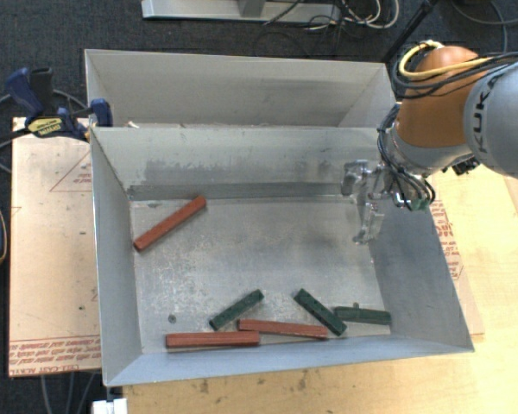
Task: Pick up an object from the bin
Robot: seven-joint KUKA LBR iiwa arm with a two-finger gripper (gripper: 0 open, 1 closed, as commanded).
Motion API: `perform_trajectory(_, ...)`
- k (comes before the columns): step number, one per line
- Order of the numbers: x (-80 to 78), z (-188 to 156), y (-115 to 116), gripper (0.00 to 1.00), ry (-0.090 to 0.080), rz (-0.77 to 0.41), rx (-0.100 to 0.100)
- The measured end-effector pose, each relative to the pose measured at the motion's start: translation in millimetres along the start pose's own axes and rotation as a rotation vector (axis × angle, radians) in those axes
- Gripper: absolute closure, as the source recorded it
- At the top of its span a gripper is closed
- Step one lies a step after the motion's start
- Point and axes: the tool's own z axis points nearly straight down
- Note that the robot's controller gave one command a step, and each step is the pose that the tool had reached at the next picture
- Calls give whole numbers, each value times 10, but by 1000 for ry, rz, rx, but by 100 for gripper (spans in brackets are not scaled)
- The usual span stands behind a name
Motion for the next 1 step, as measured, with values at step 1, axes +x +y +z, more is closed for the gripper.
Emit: perform_trajectory(1,770,99,436,0,-3,-342,-1)
